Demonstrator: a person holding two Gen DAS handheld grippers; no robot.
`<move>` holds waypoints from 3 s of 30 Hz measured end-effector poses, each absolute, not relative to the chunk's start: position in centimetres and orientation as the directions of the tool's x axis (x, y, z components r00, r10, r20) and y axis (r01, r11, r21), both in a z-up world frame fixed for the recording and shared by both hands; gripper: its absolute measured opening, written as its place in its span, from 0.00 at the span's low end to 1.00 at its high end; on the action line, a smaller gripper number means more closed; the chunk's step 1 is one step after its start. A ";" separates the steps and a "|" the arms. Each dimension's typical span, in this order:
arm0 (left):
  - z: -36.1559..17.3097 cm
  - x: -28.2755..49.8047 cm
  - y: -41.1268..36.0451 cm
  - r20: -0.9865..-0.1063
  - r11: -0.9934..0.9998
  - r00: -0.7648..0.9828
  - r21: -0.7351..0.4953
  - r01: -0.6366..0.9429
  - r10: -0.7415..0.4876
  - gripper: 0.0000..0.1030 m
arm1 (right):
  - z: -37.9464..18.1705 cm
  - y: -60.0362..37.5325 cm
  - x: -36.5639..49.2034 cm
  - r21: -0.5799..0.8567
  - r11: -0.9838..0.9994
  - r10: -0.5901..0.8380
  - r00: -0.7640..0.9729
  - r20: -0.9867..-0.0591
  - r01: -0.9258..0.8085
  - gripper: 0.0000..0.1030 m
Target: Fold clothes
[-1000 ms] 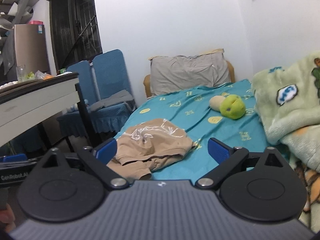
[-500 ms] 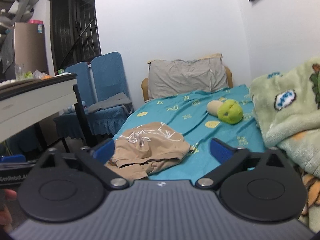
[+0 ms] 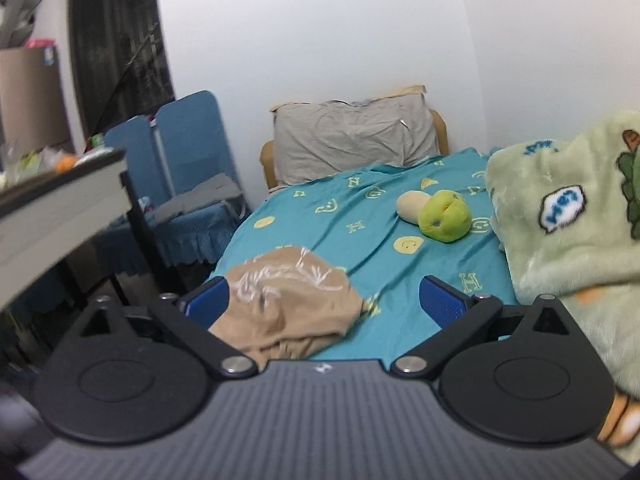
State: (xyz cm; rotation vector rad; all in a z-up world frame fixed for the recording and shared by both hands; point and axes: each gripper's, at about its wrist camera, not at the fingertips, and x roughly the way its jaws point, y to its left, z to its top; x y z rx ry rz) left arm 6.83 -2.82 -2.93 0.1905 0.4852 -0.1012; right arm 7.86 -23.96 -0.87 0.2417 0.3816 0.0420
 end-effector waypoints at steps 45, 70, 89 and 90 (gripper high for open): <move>-14.7 23.0 -5.6 -0.510 0.818 0.850 0.428 0.385 -0.133 0.38 | -13.5 -26.7 17.6 0.469 0.883 0.332 0.737 -0.588 -0.024 1.00; 2.4 8.3 -2.5 -0.149 0.928 0.917 -0.021 0.372 -0.370 0.13 | -9.0 -21.5 13.2 0.294 0.912 0.377 0.864 -0.334 -0.285 1.00; -3.6 14.7 -0.9 -0.418 0.933 0.841 -0.046 0.357 -0.343 0.14 | -12.8 -26.4 17.8 0.319 0.934 0.071 0.788 -0.612 0.163 1.00; -4.5 15.4 -1.2 -0.453 0.933 0.825 -0.046 0.356 -0.338 0.14 | -13.0 -27.1 18.0 0.331 0.923 0.056 0.782 -0.620 0.196 1.00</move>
